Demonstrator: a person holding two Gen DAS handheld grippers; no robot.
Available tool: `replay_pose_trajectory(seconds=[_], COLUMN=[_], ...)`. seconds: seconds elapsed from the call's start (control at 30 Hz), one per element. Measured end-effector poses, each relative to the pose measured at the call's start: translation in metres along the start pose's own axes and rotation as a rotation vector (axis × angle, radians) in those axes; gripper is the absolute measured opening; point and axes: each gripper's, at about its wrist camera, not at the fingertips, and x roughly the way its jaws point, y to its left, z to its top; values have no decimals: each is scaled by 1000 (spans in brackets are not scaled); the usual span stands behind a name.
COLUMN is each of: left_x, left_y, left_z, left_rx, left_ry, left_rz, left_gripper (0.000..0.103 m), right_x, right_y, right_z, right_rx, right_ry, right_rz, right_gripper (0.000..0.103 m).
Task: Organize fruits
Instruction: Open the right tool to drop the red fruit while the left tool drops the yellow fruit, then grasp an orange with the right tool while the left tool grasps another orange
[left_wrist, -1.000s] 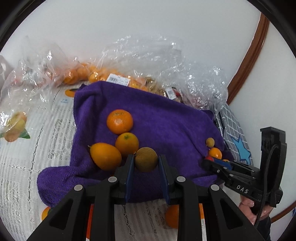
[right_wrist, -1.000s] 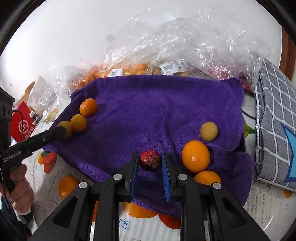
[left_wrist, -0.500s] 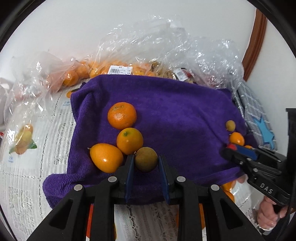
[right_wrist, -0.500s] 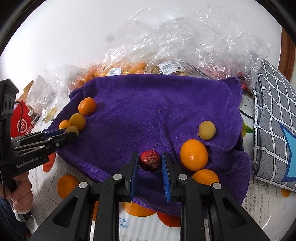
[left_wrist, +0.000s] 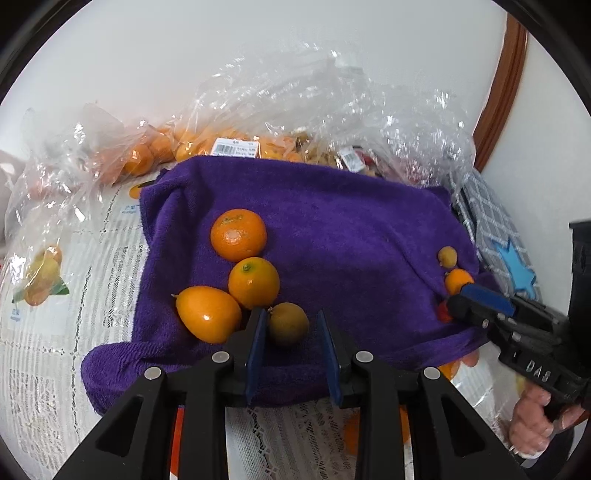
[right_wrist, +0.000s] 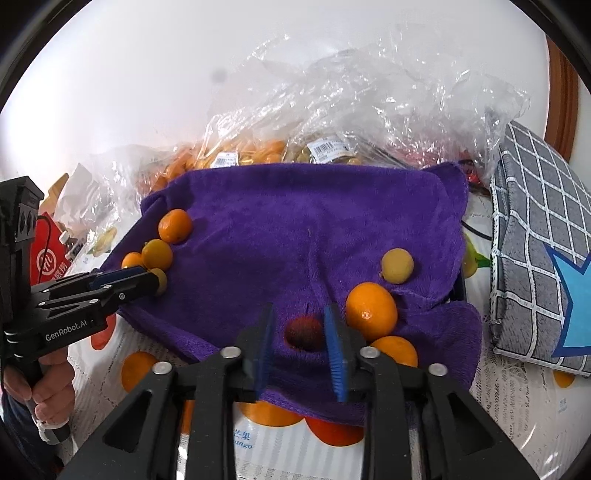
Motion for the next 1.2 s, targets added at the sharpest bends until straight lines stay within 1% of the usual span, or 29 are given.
replay_pose_trajectory(seconds=[0.03, 0.07, 0.13, 0.2, 0.27, 0.4, 0.47, 0.57, 0.63, 0.7, 0.77, 0.87, 0.97, 1.13, 1.2], left_x=[-5, -9, -21, -31, -40, -55, -60, -64, -65, -64, -66, -67, -61, -60, -58], left_y=[1, 3, 6, 11, 16, 25, 31, 40, 43, 43, 41, 34, 30, 31, 33], left_z=[0, -1, -3, -7, -12, -23, -28, -34, -39, -43, -47, -50, -50, -49, -49], left_rx=[-7, -11, -16, -28, -43, -51, -63, -95, -104, -98, -77, -45, -26, -26, -34], left_ry=[-18, -37, -87, -118, -141, -180, -182, -179, -177, -168, -179, -190, -168, -161, -151], left_rz=[-7, -13, -21, -30, -39, -30, -18, -76, -90, -88, -81, -68, -43, -34, -36], left_gripper=[27, 27, 28, 32, 32, 32, 32, 32, 32, 32, 32, 32, 32, 32, 32], right_x=[-3, -6, -14, -24, -32, -51, -57, -58, -55, -50, -45, -37, -28, -11, -10], right_y=[2, 3, 8, 13, 19, 32, 36, 44, 50, 57, 63, 72, 76, 79, 77], right_z=[-1, -2, -7, -14, -19, -30, -34, -42, -48, -53, -57, -62, -61, -59, -56], right_rx=[-2, -7, -10, -13, -18, -21, -12, 0, -1, -2, -7, -28, -51, -81, -78], right_ry=[-9, -18, -47, -72, -79, -95, -94, -62, -42, -26, -5, 16, 37, 69, 61], right_rz=[-3, -5, -18, -32, -42, -78, -69, -17, 5, 31, 47, 35, 22, -19, -14], right_gripper=[43, 46, 47, 47, 47, 47, 47, 47, 47, 47, 47, 47, 47, 47, 47])
